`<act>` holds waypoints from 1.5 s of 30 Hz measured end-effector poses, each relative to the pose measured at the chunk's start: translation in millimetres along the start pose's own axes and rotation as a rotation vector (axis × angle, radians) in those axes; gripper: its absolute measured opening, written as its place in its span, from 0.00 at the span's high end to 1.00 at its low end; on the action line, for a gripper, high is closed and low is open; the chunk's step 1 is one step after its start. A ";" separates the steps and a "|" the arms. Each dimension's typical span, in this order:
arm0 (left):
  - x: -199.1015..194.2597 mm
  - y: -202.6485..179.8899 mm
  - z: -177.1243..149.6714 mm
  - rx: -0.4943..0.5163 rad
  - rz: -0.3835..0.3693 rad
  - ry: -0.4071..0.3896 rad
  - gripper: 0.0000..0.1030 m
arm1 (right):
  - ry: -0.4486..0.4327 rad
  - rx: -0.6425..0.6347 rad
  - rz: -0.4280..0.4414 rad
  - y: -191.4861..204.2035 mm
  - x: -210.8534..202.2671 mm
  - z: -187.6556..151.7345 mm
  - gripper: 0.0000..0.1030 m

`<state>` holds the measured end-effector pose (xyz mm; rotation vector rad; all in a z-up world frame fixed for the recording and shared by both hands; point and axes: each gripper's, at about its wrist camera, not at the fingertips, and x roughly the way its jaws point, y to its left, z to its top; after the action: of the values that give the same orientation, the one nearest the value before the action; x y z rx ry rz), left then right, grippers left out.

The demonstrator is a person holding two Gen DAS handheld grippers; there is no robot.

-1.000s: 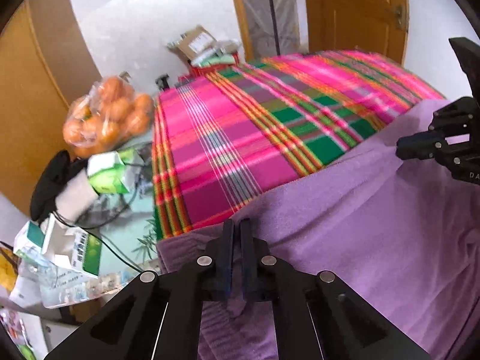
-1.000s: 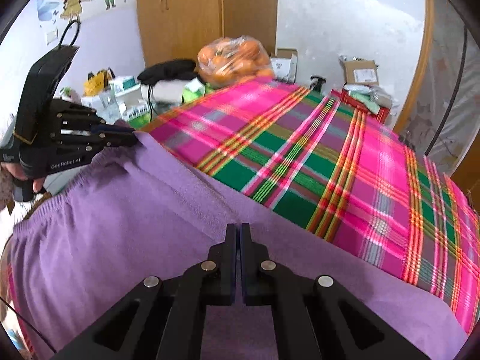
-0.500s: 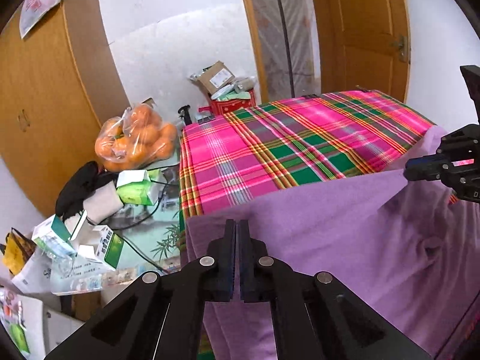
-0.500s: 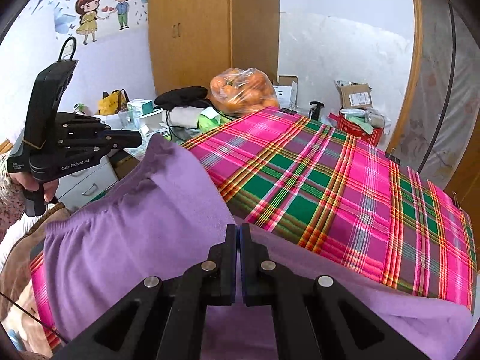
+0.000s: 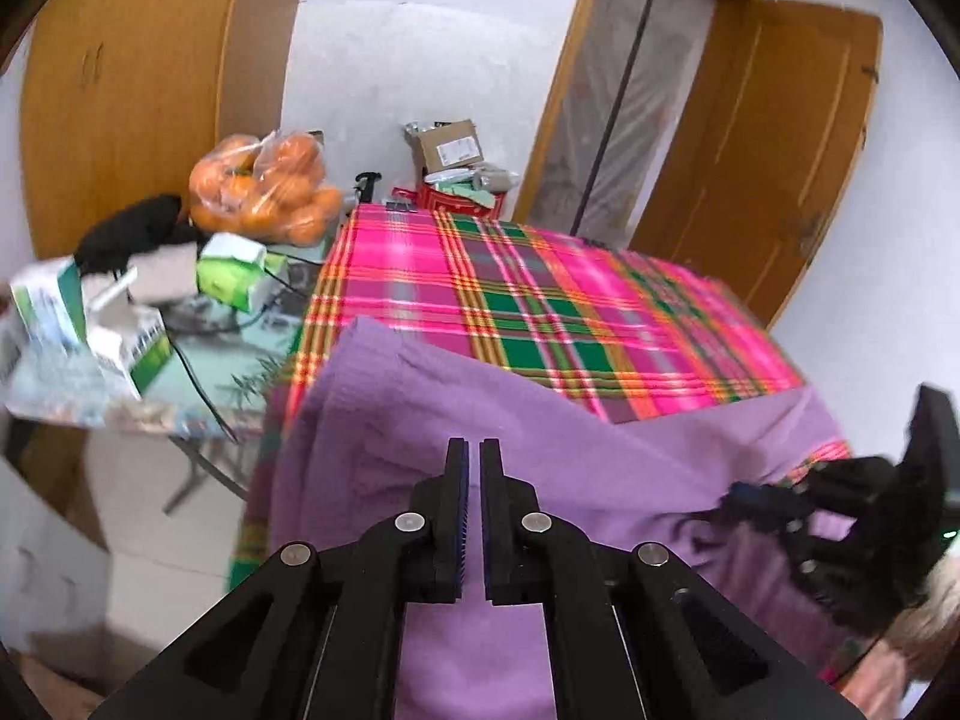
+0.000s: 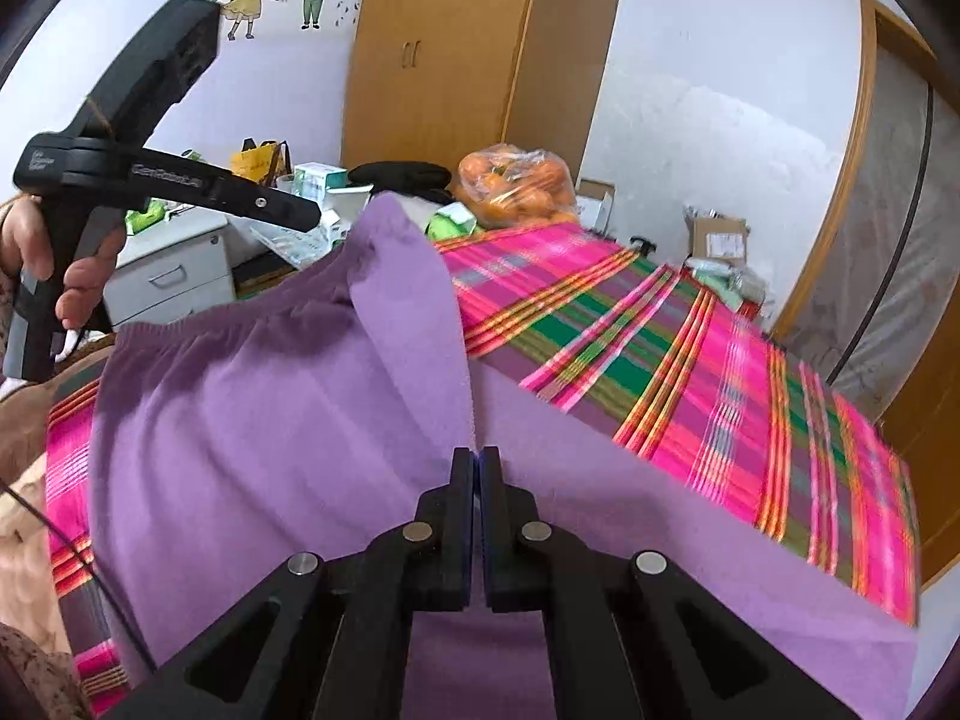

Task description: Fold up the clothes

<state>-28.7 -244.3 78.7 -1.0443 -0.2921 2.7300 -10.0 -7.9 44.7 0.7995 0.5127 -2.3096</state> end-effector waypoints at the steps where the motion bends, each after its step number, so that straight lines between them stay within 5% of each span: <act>1: 1.2 1.0 -5.2 -0.021 -0.005 0.003 0.94 | 0.018 0.017 0.024 -1.8 1.7 -2.3 0.98; 10: 21.0 22.2 -48.0 -0.248 -0.041 0.076 0.93 | 0.078 0.110 0.184 -10.7 9.2 2.5 0.96; 18: 12.8 36.4 -74.9 -0.360 -0.039 0.068 0.85 | 0.038 0.295 0.223 -38.3 39.0 43.0 0.67; 28: 18.8 52.7 -89.1 -0.448 -0.078 0.086 0.82 | 0.151 0.378 0.293 -27.6 105.7 74.8 0.69; 30: 19.0 54.4 -90.1 -0.456 -0.089 0.081 0.82 | 0.114 0.355 0.281 -19.6 100.3 76.1 0.98; 36: 18.0 64.0 -92.8 -0.532 -0.124 0.076 0.82 | 0.003 0.236 0.267 10.5 68.5 79.8 0.97; 41: 6.4 65.2 -94.4 -0.642 -0.157 0.042 0.61 | -0.023 0.055 0.188 46.5 52.1 62.3 0.97; 45: -2.1 61.6 -91.7 -0.703 -0.213 0.001 0.55 | -0.034 -0.072 0.130 70.9 45.2 48.9 0.97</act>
<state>27.3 -293.8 -2.6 -1.0685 -1.3445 2.4615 -10.0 -105.0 40.6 0.7362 0.5102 -2.1694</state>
